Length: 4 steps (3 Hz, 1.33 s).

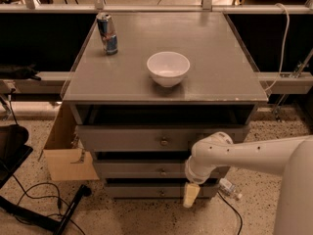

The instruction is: Open middle drawer

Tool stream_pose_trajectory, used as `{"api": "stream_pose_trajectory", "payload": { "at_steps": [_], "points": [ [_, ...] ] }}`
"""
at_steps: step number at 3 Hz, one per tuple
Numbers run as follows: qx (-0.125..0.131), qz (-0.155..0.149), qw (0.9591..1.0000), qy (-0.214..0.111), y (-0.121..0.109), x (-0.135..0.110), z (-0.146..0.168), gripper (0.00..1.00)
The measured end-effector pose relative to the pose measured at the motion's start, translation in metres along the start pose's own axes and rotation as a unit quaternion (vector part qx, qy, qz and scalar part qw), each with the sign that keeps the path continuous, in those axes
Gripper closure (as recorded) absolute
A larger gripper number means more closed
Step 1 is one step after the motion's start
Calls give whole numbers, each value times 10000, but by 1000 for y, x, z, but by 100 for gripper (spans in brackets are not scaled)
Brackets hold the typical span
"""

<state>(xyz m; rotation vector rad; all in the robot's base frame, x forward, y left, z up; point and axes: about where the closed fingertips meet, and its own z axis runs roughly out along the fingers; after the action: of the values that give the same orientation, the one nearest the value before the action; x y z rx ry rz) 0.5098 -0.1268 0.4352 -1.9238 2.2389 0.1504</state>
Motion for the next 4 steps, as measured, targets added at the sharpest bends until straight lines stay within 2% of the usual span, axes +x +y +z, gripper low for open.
{"api": "stream_pose_trajectory", "payload": {
  "at_steps": [1,2,3,4],
  "points": [
    [140,86,9999,40,-11,5,14,0],
    [195,101,9998,38,-14,6,15,0],
    [406,147,9991,32,-23,11,11,0],
    [518,247,9983,-5,-28,14,21,0]
  ]
}}
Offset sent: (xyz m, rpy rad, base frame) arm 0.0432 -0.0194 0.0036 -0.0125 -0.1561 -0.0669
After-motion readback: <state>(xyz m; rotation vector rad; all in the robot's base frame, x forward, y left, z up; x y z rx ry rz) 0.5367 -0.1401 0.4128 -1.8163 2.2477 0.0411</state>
